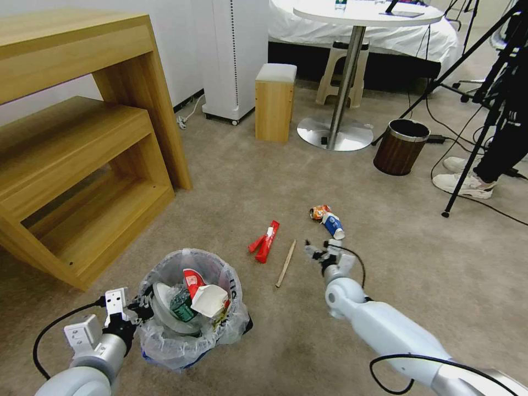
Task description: Pick up the trash bin and place the garbage on the floor into it.
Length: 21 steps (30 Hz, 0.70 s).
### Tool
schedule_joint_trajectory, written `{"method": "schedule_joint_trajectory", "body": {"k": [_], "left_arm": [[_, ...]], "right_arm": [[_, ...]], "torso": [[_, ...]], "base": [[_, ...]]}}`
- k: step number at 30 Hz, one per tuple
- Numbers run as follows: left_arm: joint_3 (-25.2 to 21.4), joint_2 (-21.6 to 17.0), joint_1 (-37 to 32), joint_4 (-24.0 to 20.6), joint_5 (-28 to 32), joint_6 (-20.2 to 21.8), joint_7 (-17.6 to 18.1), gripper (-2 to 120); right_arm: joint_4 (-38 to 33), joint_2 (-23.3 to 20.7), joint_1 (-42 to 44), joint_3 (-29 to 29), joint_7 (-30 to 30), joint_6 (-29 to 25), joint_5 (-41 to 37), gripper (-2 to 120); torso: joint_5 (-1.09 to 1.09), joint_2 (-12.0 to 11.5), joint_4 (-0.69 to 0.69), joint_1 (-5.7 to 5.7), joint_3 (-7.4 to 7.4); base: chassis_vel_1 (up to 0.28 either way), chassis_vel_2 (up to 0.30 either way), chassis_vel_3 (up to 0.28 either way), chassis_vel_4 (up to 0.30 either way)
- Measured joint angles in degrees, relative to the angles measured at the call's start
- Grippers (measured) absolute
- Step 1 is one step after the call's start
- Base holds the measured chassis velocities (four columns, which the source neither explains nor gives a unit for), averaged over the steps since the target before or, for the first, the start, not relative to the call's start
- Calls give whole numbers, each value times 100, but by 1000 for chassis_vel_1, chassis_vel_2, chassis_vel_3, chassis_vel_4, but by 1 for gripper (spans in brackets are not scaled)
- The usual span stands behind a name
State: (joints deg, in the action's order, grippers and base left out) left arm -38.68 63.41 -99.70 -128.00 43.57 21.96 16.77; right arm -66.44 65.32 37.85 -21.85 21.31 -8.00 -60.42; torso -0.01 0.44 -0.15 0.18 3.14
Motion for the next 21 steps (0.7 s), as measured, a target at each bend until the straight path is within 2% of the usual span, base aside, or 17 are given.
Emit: {"method": "schedule_joint_trajectory", "body": {"k": [3, 7, 9, 14, 21], "left_arm": [[8, 33, 34, 22, -11, -14, -5, 1], [-23, 33, 11, 29, -8, -27, -5, 1], [-27, 33, 11, 36, -6, -37, -5, 1], [-2, 39, 66, 102, -6, -57, -5, 1], [54, 42, 136, 153, 1, -61, -5, 1]], "right_arm": [[260, 532, -32, -150, -147, 33, -12, 98], [504, 766, -37, -183, 40, 193, -17, 97], [529, 808, -37, -173, 85, 229, -23, 96], [521, 877, 39, -50, 433, 453, -12, 100], [706, 921, 125, 36, 560, 524, 85, 100]], "torso": [[2, 0, 3, 0, 0], [0, 0, 1, 0, 0], [0, 0, -1, 0, 0], [0, 0, 1, 0, 0], [0, 0, 0, 0, 0]], "base": [[0, 0, 0, 0], [0, 0, 0, 0], [0, 0, 0, 0], [0, 0, 0, 0], [0, 0, 0, 0]]}}
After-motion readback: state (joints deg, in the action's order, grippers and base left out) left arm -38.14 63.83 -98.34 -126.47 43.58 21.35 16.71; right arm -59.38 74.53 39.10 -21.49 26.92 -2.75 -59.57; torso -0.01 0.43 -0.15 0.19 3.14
